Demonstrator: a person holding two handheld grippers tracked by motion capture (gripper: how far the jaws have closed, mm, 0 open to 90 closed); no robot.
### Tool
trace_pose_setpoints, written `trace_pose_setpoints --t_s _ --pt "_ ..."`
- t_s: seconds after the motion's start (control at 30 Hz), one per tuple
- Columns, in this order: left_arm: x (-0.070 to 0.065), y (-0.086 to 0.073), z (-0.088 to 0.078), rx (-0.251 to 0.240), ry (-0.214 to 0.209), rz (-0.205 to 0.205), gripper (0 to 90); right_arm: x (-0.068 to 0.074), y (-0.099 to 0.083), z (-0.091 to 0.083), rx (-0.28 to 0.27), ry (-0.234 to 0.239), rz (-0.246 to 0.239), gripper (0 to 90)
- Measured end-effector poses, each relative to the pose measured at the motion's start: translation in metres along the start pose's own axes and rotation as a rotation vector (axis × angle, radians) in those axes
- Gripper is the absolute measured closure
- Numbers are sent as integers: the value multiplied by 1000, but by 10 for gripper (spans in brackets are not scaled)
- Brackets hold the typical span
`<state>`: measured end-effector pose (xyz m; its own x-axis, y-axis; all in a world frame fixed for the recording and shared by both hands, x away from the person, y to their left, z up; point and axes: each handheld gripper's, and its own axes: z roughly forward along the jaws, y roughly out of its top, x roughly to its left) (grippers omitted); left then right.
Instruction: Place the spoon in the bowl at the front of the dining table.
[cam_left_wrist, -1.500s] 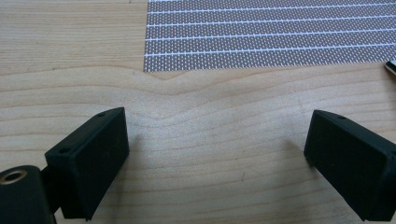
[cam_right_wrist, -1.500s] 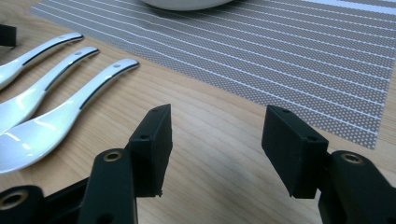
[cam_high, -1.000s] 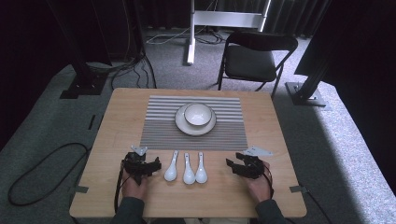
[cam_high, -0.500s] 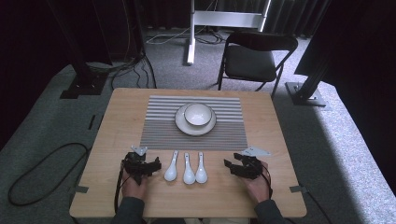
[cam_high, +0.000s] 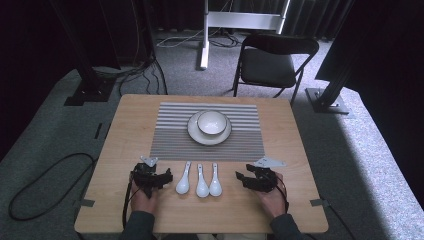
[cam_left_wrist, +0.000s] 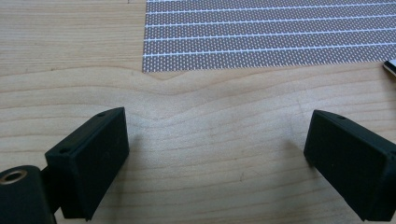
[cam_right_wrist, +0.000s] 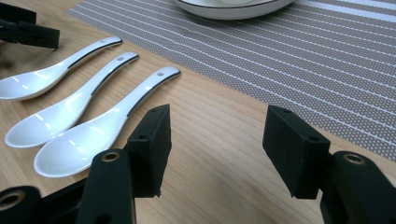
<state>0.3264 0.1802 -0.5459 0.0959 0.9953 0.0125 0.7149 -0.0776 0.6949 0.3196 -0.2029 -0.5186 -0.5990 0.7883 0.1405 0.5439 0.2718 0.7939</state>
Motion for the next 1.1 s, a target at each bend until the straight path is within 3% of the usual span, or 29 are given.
trace_pose_setpoints --t_s 1.1 --pt "0 0 0 0 -1 1 69 21 17 2 14 40 -28 410"
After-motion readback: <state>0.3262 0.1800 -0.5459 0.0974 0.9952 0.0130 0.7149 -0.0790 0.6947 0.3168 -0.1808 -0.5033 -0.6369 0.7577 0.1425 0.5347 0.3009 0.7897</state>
